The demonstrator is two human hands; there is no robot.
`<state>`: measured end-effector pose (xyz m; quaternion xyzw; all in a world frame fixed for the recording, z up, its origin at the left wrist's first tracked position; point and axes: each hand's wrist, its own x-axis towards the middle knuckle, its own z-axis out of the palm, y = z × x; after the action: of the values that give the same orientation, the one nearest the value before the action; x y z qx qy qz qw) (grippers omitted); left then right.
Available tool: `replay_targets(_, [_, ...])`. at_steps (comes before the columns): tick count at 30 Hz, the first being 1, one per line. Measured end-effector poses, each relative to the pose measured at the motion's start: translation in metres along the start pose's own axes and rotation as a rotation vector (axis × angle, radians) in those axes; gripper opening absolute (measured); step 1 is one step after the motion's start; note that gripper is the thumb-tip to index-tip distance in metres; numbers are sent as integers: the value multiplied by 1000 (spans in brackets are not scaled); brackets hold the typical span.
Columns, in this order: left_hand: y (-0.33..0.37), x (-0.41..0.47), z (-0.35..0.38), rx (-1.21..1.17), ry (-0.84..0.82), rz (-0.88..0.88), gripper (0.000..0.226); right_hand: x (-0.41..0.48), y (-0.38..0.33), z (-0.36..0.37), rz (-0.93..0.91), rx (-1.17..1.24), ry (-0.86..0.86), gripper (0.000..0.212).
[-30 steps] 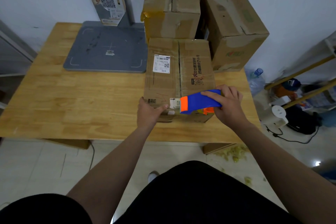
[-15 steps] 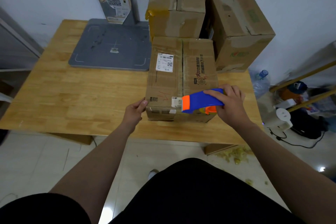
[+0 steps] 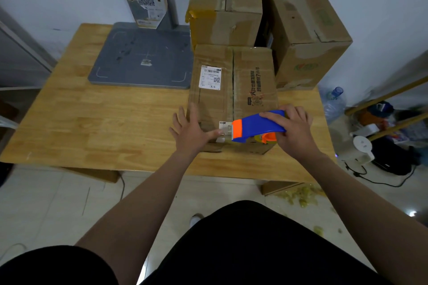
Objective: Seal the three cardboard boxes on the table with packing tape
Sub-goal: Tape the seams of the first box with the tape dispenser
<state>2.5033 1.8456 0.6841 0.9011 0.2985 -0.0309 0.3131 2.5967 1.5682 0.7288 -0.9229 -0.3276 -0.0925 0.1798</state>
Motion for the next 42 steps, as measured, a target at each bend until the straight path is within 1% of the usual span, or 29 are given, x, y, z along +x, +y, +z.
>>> replay_targets(2, [7,2,6,48,-24,-9,137,0,0,0,-7,-15,-2,51])
replay_targets(4, [8,3,10,39,-13,-20,134,-1,-1,0,-21,-27,-3,49])
replay_targets(10, [4,8,8,-1,-9,-20,137,-1,-1,0,-32,17,-16,57])
replay_targets(15, [1,10,9,-12,-8,6,134,1,8,-10,-51,48,-132,70])
replay_targets(19, [0,11,9,-9,-17,-1,133,-1,17,-23,-102,-6,-194,71])
replay_targets(24, [-2,12,6,-1,-27,-4,135,-6,35,-32,-145,30,-182,72])
replay_targets(27, [-3,12,6,-19,-28,-1,135,-14,61,-37,-152,65,-117,71])
replay_targets(30, [-1,11,5,-48,-32,4,133,-23,89,-42,-154,38,-53,69])
replay_targets(32, [1,10,4,-89,-39,13,131,-28,92,-41,-161,2,-39,70])
replay_targets(35, [-1,10,-1,-208,-40,47,129,-31,81,-32,-118,-49,-40,67])
replay_targets(38, [-16,8,-8,-440,-60,108,116,-31,72,-26,-31,-58,-32,59])
replay_targets(40, [-29,1,-10,-555,-73,32,112,-33,70,-25,6,-59,-23,56])
replay_targets(41, [-34,-3,-11,-581,-70,-13,105,-35,69,-25,25,-56,-26,58])
replay_targets(42, [-38,-6,-10,-599,-57,-38,91,-36,68,-24,45,-51,-32,63])
